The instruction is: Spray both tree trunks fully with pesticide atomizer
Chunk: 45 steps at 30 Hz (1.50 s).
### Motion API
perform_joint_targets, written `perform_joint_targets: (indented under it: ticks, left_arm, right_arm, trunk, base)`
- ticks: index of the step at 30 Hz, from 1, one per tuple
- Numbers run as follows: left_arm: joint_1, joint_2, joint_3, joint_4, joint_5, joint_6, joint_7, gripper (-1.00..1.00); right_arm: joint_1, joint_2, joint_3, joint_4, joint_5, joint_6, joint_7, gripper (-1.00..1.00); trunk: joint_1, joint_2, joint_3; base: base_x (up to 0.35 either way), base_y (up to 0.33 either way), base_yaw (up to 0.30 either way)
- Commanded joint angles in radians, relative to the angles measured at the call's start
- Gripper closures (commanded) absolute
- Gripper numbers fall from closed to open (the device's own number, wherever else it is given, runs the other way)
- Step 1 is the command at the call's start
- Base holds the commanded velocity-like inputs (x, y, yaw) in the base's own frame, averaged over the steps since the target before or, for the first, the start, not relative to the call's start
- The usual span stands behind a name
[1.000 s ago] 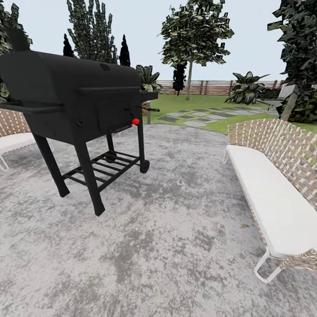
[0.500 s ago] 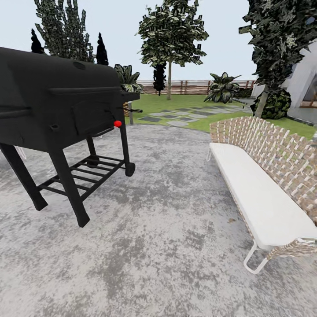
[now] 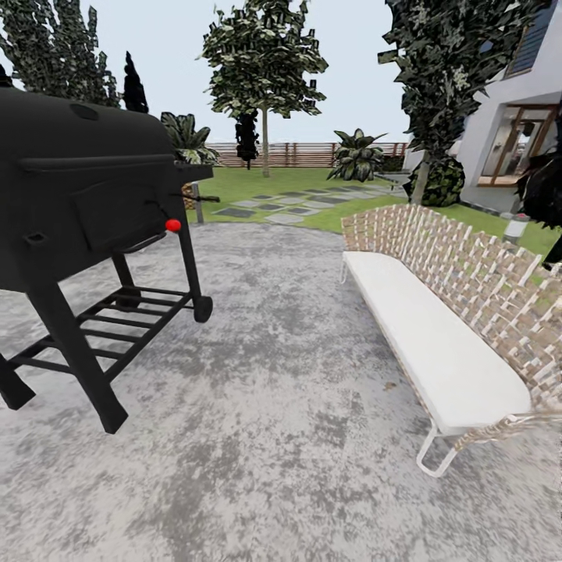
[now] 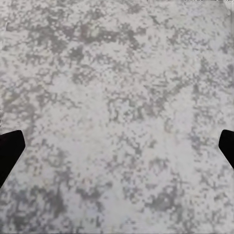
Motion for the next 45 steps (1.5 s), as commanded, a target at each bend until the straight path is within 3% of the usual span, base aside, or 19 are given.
perform_joint_targets:
  ticks: [1, 17, 45]
  left_arm:
    - [0.000, 0.001, -0.001, 0.001, 0.001, -0.003, 0.001, -1.00]
    - [0.000, 0.001, -0.001, 0.001, -0.003, -0.003, 0.002, -1.00]
    - [0.000, 0.001, -0.001, 0.001, -0.003, -0.003, 0.003, -1.00]
  right_arm:
    - [-0.001, 0.000, 0.000, 0.001, 0.001, -0.003, 0.000, -1.00]
    - [-0.001, 0.000, 0.002, 0.002, 0.003, -0.003, -0.005, -1.00]
    - [-0.001, 0.000, 0.002, 0.001, 0.001, -0.003, -0.007, -1.00]
  trunk:
    - [0.000, 0.000, -0.001]
    - [0.000, 0.000, -0.001]
    - [0.000, 0.000, 0.004]
  base:
    - [0.276, 0.232, -0.267]
    - [0.301, 0.164, -0.079]
    - [0.337, 0.005, -0.043]
